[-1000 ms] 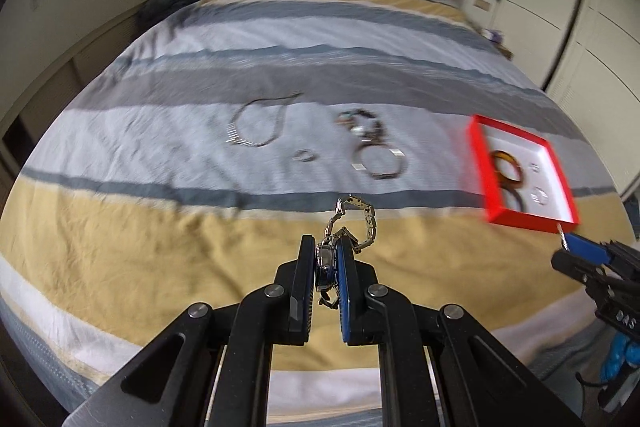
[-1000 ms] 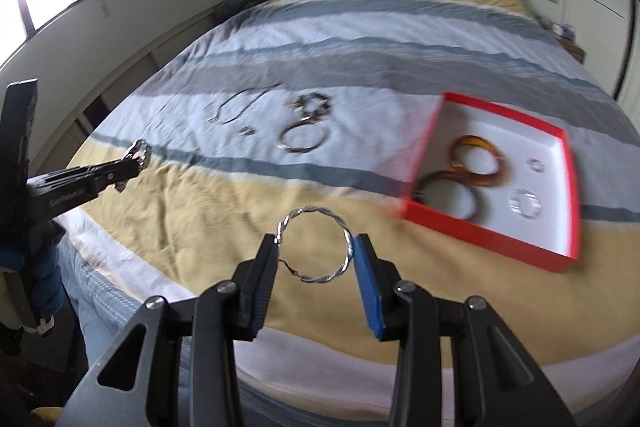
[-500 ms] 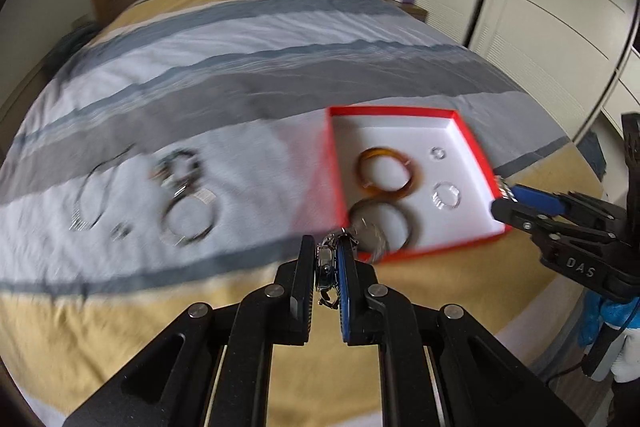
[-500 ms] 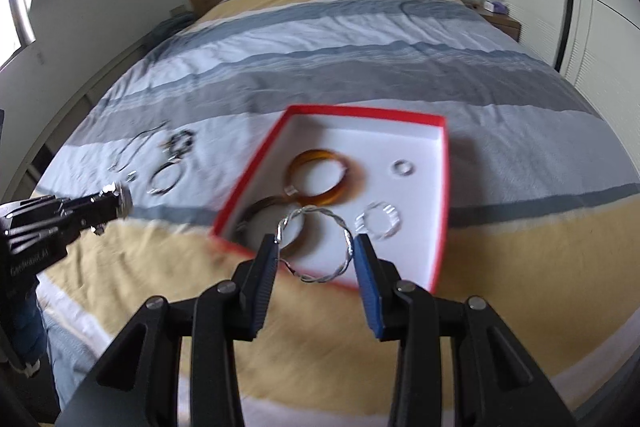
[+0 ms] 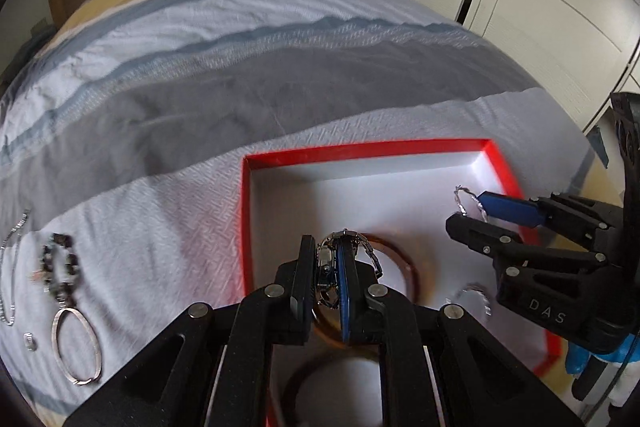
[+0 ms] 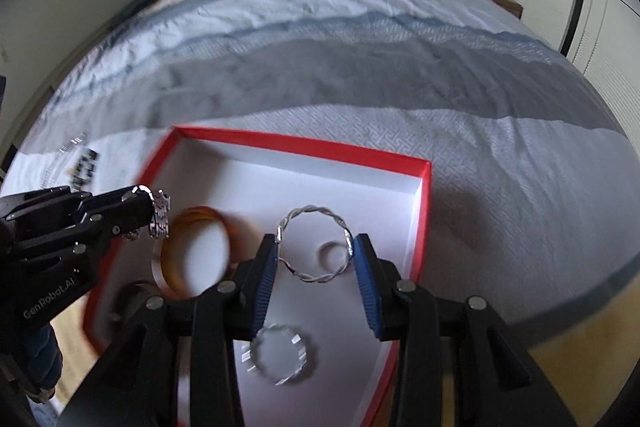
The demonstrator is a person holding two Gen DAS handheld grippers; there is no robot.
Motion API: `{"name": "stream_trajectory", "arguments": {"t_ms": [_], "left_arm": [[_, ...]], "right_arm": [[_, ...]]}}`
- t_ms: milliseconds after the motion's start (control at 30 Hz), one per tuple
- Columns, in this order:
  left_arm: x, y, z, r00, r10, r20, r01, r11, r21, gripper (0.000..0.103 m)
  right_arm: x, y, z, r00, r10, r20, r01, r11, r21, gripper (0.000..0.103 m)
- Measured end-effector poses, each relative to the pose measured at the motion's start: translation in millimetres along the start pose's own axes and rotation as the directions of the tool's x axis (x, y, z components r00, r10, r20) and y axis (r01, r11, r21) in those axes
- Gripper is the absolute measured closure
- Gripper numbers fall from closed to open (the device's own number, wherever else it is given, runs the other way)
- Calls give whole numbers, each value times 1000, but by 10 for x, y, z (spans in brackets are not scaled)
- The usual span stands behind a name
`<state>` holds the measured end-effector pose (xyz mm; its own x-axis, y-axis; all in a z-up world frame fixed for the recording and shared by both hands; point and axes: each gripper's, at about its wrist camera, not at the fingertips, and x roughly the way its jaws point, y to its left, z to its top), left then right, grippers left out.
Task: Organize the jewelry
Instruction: 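Carry the watch and hoop into the red box and open both tools, then lift both tools away from the box toward the remaining jewelry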
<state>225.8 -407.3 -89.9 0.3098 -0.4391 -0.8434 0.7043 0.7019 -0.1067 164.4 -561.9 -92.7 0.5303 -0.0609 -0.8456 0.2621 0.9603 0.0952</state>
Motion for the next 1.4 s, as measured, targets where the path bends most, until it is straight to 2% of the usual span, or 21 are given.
{"name": "stream_trajectory", "arguments": {"t_ms": [100,300,433,667,767,867,1033,1267,1400], "left_arm": [[156,15,-11,1000,-4,-7,4,1000,-7,93],[229,82,-14,1000,-20,-20,19,999,-40,88],[254,74,-11,1000,-13,-28,12,999,-42,88],[178,25,-71,998,-45,-53,43,998,-36,65],[90,19,-120,998,-38,-56,36,998,-45,61],[-64,36,-166,998,-41,-51,38,998,-55,61],[-507,23,-280,1000,-7,-6,6,998,-57,61],[-1272,59,-636,992,76,105,-66,993,-93,61],[-1594,92,-860,993,94,70,-88,993,-80,61]], "right_arm": [[71,50,7,1000,-7,-11,6,999,-43,66],[203,170,-3,997,-59,-57,50,988,-145,66],[206,173,14,996,-58,-68,47,986,-160,66],[85,178,-26,994,-78,-72,66,984,-164,64],[-63,146,-59,994,-89,-59,80,986,-146,63],[-257,102,-98,994,-97,-43,91,988,-125,63],[-658,69,-212,996,-90,-9,89,993,-71,63],[-1394,267,-536,996,-64,55,65,997,-28,63],[-1763,472,-716,995,-37,96,39,999,-19,63]]}}
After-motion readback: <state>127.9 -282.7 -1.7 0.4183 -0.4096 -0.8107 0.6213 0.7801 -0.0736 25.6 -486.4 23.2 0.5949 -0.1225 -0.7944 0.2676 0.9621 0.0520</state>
